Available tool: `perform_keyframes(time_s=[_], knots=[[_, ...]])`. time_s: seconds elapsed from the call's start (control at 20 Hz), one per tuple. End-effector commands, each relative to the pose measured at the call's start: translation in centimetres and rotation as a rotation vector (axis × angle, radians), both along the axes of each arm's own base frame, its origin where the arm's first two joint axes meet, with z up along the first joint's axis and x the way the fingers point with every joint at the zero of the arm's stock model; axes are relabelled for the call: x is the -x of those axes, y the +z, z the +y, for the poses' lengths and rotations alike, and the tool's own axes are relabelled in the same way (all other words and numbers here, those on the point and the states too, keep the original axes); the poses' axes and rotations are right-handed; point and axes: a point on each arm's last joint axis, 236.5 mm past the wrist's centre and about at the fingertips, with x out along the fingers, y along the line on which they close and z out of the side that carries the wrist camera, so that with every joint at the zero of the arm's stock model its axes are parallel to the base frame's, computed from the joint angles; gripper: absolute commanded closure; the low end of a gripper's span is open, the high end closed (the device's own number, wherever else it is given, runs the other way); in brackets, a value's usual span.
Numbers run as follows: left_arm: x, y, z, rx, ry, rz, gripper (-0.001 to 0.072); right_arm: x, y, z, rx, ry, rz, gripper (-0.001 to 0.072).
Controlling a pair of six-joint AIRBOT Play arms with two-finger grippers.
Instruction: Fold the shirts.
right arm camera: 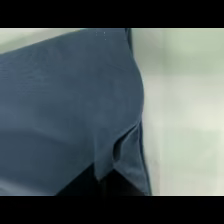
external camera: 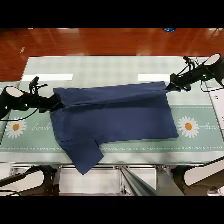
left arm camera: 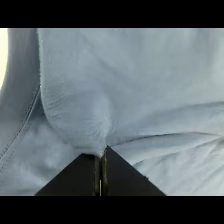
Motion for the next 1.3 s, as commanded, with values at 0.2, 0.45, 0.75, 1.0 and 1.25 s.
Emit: perform_keyframes(time_s=[0.2, 0.45, 0.75, 1.0, 1.25], knots=[[3.1, 4.5, 3.3, 0.110, 0.000, 0.091, 0.0199, 3.7, 1.7, -1.8, 0.042, 0.024, 0.103, 0.0300], [13.3, 4.0, 6.9, 0.028, 0.153, 0.236, 0.0199, 6.8, 4.0, -4.5, 0.122, -0.187, -0.046, 0.0306], [20.6, -0.7, -0.6, 0.190, 0.168, 0.466, 0.0199, 14.2, 3.1, 1.3, -0.003, -0.170, -0.117, 0.0305], [22.0, -1.2, -1.6, 0.189, 0.160, 0.545, 0.0199, 16.0, 2.6, 2.1, -0.016, -0.167, -0.110, 0.0305], [20.1, -2.7, -2.0, 0.113, 0.199, 0.488, 0.0200, 14.8, 3.4, 2.7, -0.061, -0.200, -0.150, 0.0305]])
